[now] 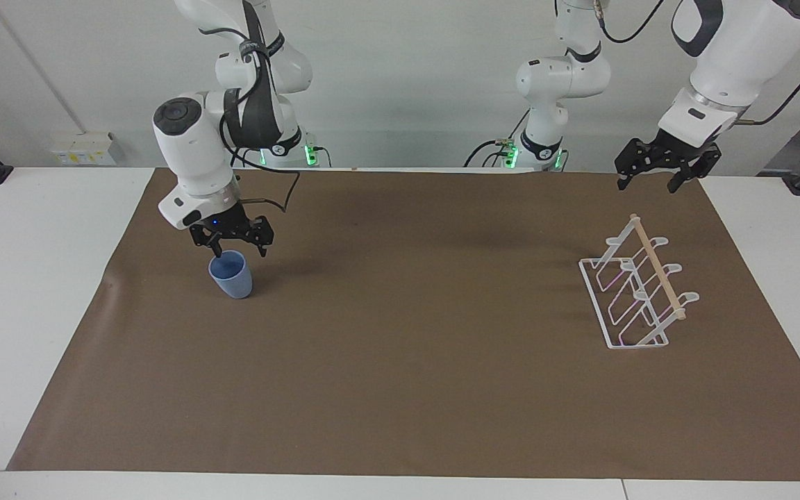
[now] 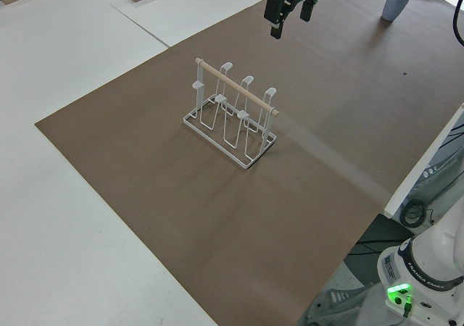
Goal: Hang cup on cup holder
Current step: 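Grasp the light blue cup with the right gripper, then lift the blue cup and carry it toward the left gripper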
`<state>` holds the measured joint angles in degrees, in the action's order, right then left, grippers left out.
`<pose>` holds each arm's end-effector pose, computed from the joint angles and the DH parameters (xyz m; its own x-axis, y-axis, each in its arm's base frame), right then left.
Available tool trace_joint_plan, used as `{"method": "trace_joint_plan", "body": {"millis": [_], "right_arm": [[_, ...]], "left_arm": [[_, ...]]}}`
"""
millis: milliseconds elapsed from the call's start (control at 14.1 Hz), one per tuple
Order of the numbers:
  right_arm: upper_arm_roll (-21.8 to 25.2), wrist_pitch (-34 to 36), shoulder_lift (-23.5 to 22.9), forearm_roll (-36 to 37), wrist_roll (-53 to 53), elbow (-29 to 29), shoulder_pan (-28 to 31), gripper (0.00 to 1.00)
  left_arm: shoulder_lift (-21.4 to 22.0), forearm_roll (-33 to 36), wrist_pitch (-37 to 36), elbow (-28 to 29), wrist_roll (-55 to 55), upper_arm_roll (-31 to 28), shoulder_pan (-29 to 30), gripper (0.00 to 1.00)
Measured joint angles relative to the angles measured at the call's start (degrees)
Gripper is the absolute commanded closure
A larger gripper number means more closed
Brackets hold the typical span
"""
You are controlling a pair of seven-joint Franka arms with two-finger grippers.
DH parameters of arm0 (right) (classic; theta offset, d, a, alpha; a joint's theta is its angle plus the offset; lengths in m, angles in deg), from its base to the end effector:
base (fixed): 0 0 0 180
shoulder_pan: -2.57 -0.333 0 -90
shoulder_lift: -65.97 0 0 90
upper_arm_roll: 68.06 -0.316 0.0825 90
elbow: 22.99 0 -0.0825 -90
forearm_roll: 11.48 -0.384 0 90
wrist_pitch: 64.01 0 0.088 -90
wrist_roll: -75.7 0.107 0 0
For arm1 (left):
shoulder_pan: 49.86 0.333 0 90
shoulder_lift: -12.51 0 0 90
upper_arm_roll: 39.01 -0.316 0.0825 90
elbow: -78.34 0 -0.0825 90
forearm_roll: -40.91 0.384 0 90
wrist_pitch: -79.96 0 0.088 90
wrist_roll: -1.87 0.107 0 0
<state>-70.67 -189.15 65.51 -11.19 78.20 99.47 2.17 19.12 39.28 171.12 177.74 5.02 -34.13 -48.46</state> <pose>0.5436 0.0284 0.4054 0.9992 0.0118 0.0389 0.0117 -0.9999 0.0022 0.5169 -0.0369 0.6104 0.9931 -0.1140 -0.0278 -0.1135 -0.9933 0.0202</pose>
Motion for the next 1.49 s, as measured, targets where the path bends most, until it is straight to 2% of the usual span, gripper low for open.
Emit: {"method": "trace_joint_plan", "body": {"millis": [142,498,569,711,854,925,1494], "right_arm": [[0.0,-1.8,-1.4,0.0,0.0,0.8,0.0,0.0],[0.0,-4.9,-1.6,0.0,0.0,3.3,0.0,0.0],[0.0,-5.9,-1.6,0.0,0.0,4.1,0.0,0.03],[0.0,-6.7,-1.6,0.0,0.0,5.4,0.0,0.41],[0.0,-6.8,-1.6,0.0,0.0,6.0,0.0,0.86],[0.0,-6.8,-1.6,0.0,0.0,6.0,0.0,1.0],[0.1,-6.8,-1.3,0.0,0.0,6.0,-0.1,1.0]], "left_arm": [[0.1,0.0,0.0,0.0,0.0,0.0,0.0,0.0],[0.2,0.0,0.1,0.0,0.0,0.0,0.0,0.0],[0.2,0.0,0.1,0.0,0.0,0.0,0.0,0.0],[0.2,0.0,0.1,0.0,0.0,0.0,0.0,0.0],[0.2,0.0,0.1,0.1,0.0,0.0,0.0,0.0],[0.2,0.0,0.1,0.1,0.0,0.0,0.0,0.0],[0.2,0.0,0.2,0.6,0.0,0.0,0.0,0.0]]}}
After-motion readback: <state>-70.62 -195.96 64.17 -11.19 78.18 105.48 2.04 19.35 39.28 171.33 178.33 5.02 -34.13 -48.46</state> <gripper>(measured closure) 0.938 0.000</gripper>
